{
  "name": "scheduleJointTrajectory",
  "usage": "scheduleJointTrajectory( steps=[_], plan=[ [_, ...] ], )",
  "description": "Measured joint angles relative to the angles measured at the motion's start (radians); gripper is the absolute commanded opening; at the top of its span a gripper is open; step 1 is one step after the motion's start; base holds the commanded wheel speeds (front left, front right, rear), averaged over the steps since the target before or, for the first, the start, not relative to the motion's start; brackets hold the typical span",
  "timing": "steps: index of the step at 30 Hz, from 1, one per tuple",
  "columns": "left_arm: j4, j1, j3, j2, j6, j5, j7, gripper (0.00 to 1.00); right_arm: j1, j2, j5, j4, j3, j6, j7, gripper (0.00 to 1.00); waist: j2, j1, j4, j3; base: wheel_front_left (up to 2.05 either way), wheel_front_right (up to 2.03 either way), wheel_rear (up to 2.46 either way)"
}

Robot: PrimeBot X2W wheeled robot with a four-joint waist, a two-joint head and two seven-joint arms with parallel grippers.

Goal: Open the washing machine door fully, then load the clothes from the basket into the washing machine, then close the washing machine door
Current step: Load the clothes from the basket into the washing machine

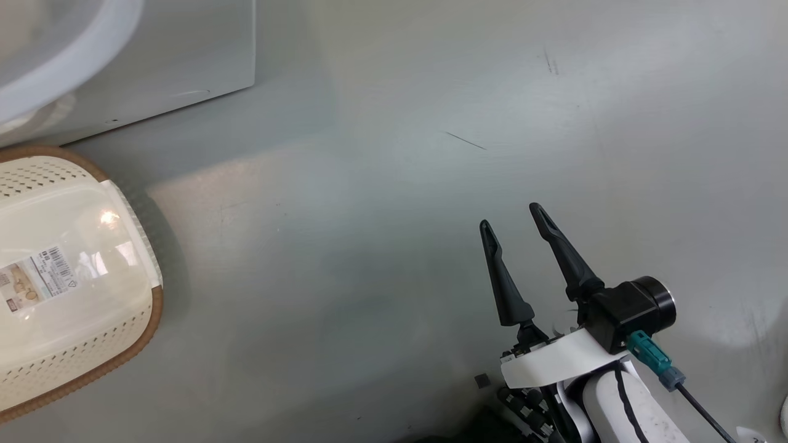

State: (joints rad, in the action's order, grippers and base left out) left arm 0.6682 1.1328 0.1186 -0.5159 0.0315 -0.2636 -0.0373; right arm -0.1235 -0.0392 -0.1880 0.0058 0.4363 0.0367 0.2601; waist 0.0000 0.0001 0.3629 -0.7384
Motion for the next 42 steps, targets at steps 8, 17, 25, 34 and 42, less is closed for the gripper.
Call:
scheduleJointTrajectory(
  steps=[8,17,25,34,42],
  plan=[
    [0.041,0.0,-0.024,0.048,-0.01,-0.001,-0.006,1.0,-0.037,-0.001,-0.002,0.009,-0.01,0.0,0.0,1.0,0.0,0.0,-0.048,0.022,0.0,0.0,0.0],
    [0.065,-0.024,-0.051,0.16,0.009,-0.023,-0.045,1.0,-0.062,-0.002,-0.005,0.027,-0.039,0.002,0.0,1.0,0.0,0.0,-0.118,0.047,0.0,0.0,0.0],
    [0.034,-0.101,-0.07,0.271,0.013,-0.047,-0.093,1.0,-0.079,-0.006,0.012,0.042,-0.094,0.009,0.0,1.0,0.0,-0.0001,-0.201,0.062,0.0,0.0,0.0],
    [0.021,-0.276,-0.096,0.352,0.037,-0.07,-0.168,1.0,-0.08,-0.007,0.023,0.068,-0.135,0.005,0.0,1.0,0.0,-0.0001,-0.291,0.089,0.0,0.0,0.0],
    [-0.007,-0.448,-0.113,0.412,0.056,-0.098,-0.194,1.0,-0.072,-0.015,0.045,0.077,-0.172,-0.006,0.0,1.0,0.0,-0.0001,-0.35,0.136,0.0,0.0,0.0]
  ],
)
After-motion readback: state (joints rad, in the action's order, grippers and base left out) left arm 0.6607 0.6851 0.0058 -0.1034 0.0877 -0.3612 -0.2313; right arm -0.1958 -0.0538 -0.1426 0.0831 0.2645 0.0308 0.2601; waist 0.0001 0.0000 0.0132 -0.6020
